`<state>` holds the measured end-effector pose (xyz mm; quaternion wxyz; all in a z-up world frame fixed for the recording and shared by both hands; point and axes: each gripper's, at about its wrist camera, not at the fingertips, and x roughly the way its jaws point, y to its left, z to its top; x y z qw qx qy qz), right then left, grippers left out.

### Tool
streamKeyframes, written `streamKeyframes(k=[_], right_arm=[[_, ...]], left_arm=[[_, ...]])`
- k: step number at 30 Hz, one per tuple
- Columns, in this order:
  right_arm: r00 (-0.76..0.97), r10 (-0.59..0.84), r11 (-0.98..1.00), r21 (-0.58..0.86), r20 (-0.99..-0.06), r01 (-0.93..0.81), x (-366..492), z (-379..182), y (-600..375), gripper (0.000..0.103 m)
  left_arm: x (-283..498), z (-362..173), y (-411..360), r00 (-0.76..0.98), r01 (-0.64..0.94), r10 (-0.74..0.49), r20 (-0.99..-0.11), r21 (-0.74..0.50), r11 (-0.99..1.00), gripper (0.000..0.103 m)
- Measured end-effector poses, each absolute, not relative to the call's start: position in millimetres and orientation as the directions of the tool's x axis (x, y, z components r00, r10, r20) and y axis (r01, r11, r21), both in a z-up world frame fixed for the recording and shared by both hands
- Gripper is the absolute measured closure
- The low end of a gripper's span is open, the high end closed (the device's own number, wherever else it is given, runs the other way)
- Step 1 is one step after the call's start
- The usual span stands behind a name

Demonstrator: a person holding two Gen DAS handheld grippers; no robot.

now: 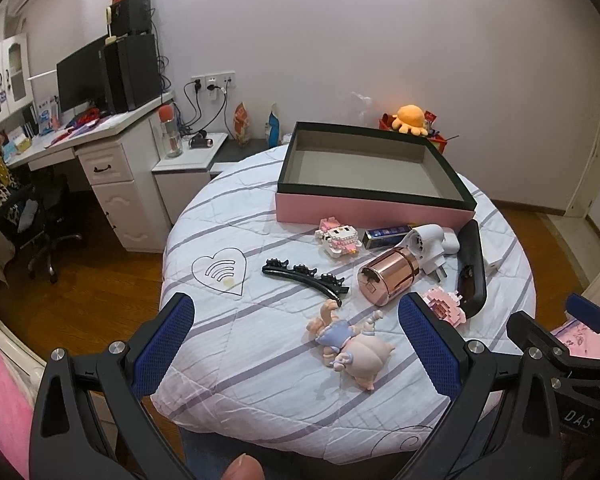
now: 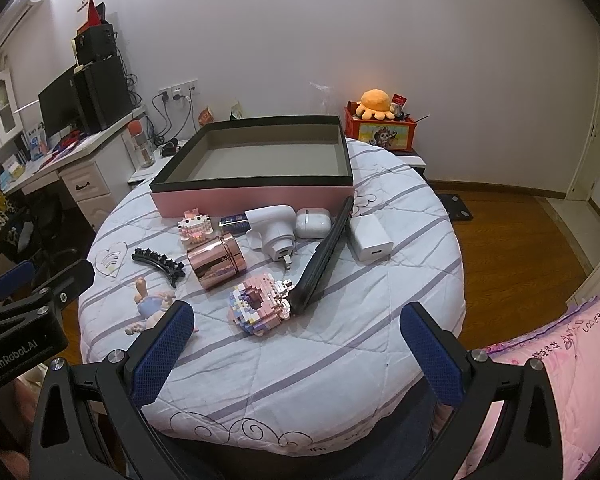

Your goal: Organize rigid objects

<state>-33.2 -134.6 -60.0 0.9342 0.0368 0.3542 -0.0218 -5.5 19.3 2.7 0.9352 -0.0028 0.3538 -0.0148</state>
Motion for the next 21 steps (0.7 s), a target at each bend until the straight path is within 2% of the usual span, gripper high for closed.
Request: streamKeyframes(k=[21], right_arm=[[0.753,-0.009,0.997,0.050,-0.658,0.056,-35.6,-57.8,-129.3,0.000]], left_arm=[[-3.6,2.9,20.4,0.746,0.025,-0.033,-0.665,-0.021,0.999,0.000]])
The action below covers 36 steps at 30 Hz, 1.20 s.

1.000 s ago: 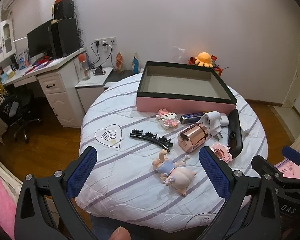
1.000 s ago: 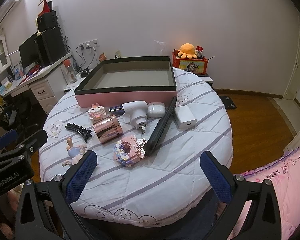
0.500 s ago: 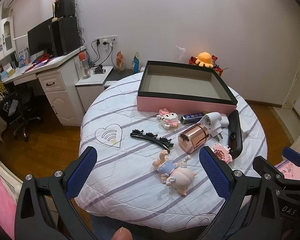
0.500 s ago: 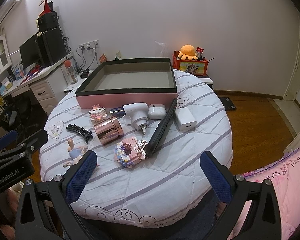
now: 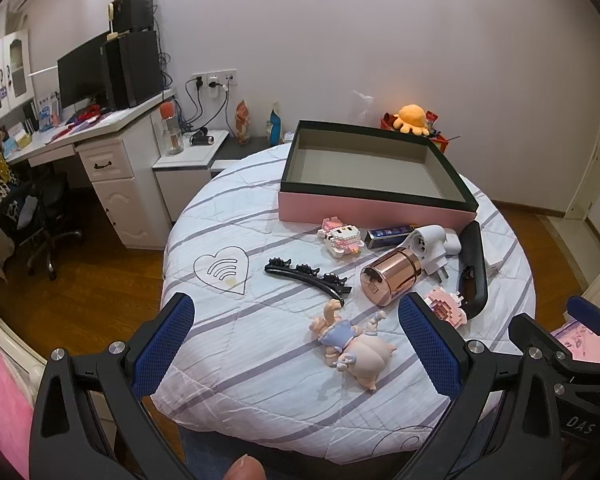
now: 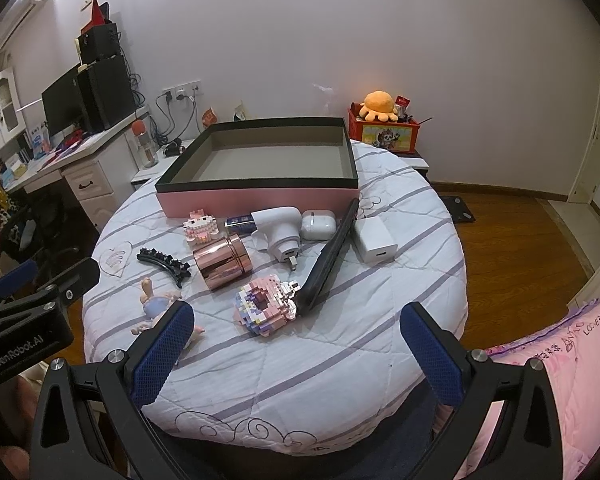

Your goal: Organize rigid objects

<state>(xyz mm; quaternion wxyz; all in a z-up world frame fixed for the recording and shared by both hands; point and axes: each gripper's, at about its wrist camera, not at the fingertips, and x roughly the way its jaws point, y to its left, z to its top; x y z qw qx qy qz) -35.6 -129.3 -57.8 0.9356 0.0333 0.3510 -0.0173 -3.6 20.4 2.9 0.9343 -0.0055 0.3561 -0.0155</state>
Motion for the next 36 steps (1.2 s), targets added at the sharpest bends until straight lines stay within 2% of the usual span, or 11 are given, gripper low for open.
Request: streamKeyframes(k=[23,36], right_arm=[[0.754,-0.012,0.997,0.046,-0.657,0.056,-34.7,-57.1,-127.5,0.000],[0.703,-0.043,0.992,0.051,-0.710,0.112,7.9,-83.2,-146.1,0.000]], left_arm=[[-4.4,-0.1,23.4,0.740,0.024,-0.031,-0.672,-0.019,1.000,0.000],[23.8,-18.7,34.5,0.750,0.005,-0.020,-0.661,-0.025,1.000,0.000]])
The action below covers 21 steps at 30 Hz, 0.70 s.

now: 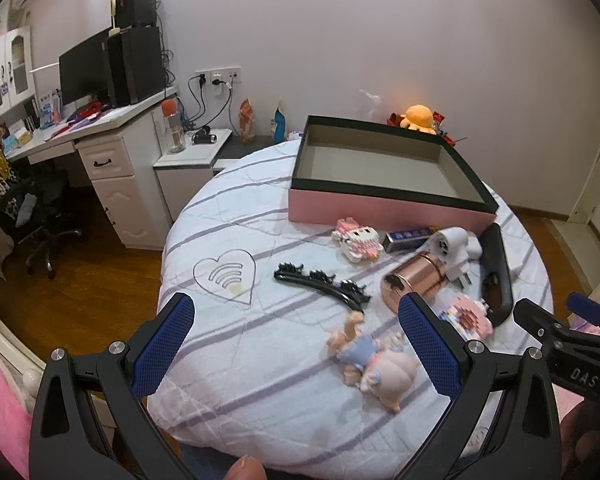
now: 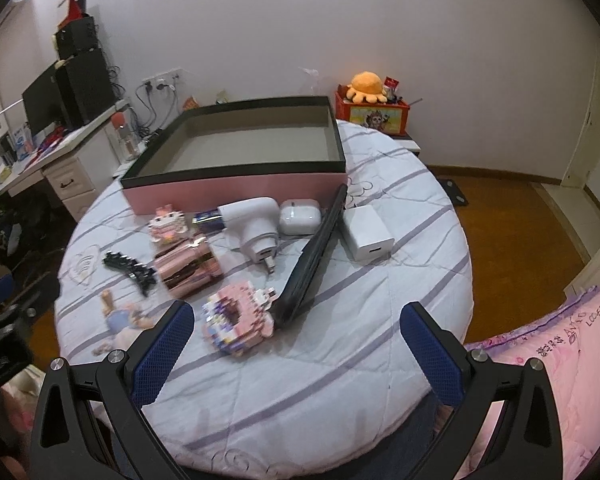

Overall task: Organize rigid objects
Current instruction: 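Reach the right tool to the black remote and close on it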

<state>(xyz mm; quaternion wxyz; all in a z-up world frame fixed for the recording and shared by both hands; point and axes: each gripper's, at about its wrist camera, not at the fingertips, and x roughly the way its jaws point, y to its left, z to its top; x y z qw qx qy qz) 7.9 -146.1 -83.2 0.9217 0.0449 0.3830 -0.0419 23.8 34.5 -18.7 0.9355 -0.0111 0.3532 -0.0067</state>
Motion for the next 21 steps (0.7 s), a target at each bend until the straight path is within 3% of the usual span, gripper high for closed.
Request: streamKeyframes(k=[4,7,12,15,19,21], right_arm=[[0.688,-0.047,0.990,0.056,-0.725,0.127,31.3,-92.7,-152.3,0.000],[0.666,-0.047,0.988,0.066,-0.744,0.143,47.0,-101.4,-157.0,0.009],[0.621,-0.025,0.982,0.099,-0.783,0.164,65.6,-118.0,-166.8,0.041],[0.601,0.004,0.978,0.130,-0.799,0.166,74.0,-127.2,-171.5,0.050],[0.590,0.034,0.972,0.165,-0.807,0.170,86.0,-132.4,-174.8,0.054],[0.590,0.033,0.972,0.164,-0.806,0.169,93.7,-133.3,-175.3,0.068]], left_arm=[[40.4,-24.4,35.8,0.748,0.002,-0.009,-0.663,-0.011,1.000,0.000],[53.6,-30.2,36.4,0.741,0.007,-0.014,-0.672,-0.013,1.000,0.000],[69.5,-39.3,35.1,0.719,0.014,-0.027,-0.694,-0.025,1.000,0.000],[76.7,-42.9,32.7,0.705,0.021,-0.034,-0.708,-0.026,0.999,0.000],[85.3,-45.0,29.1,0.689,0.027,-0.041,-0.723,-0.031,0.999,0.000],[88.9,-44.9,27.0,0.683,0.031,-0.045,-0.729,-0.034,0.999,0.000]])
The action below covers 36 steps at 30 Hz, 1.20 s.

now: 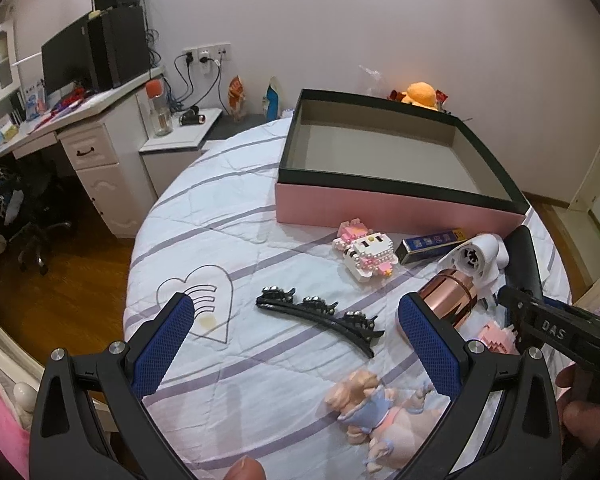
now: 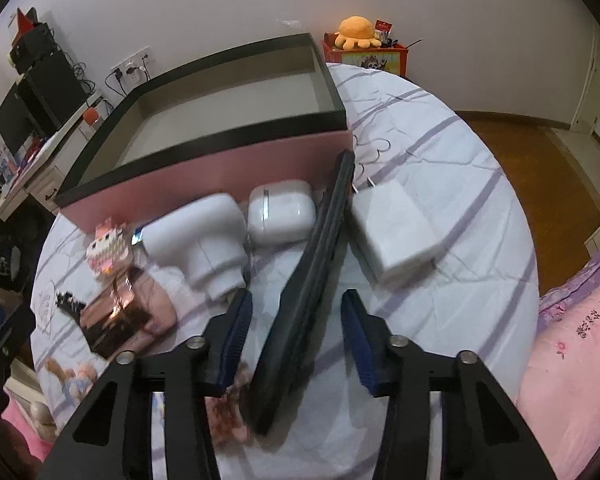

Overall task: Organize rigid objects
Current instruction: 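Reach the right tool to the black remote and close on it, then carry the black remote into the pink box and release it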

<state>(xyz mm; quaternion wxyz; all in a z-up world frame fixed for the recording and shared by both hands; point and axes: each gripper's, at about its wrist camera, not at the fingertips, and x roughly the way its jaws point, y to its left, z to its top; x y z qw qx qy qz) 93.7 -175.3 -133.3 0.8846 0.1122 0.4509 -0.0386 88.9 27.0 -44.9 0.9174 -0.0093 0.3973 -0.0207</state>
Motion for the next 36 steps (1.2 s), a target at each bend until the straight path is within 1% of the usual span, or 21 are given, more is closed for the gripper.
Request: streamKeyframes(k=[2,9,17,25,31,36], right_arm=[[0.578,0.036,0.973,0.160,-0.815,0.164,99.7,-135.5,-175.1,0.078],[0.571,0.060,0.972,0.179,-0.819,0.153,96.2,-133.9,-184.2,0.085],[0.597,0.059,0.975,0.174,-0.800,0.137,83.0,-111.2,-185.0,0.086],[0.670,0.078,0.980,0.181,-0.738,0.085,77.6,-61.7,-185.3,0.086],[0.697,0.110,0.986,0.167,-0.708,0.014,131.1,-37.4,-176.8,0.086],[0.671,0.126,0.987,0.162,-0.731,-0.009,194.3,-50.9,-171.8,0.086]], left_arm=[[93.6,-45.0,24.3,0.676,0.036,-0.049,-0.736,-0.033,0.999,0.000],[108.7,-44.8,20.3,0.650,0.039,-0.062,-0.757,-0.048,0.998,0.000],[115.6,-36.2,13.4,0.642,0.053,-0.080,-0.762,-0.060,0.997,0.000],[134.7,-14.1,9.4,0.662,0.055,-0.097,-0.743,-0.081,0.995,0.000],[174.1,3.3,8.2,0.689,0.037,-0.078,-0.721,-0.072,0.997,0.000],[216.8,0.5,9.2,0.681,0.008,-0.048,-0.731,-0.058,0.998,0.000]])
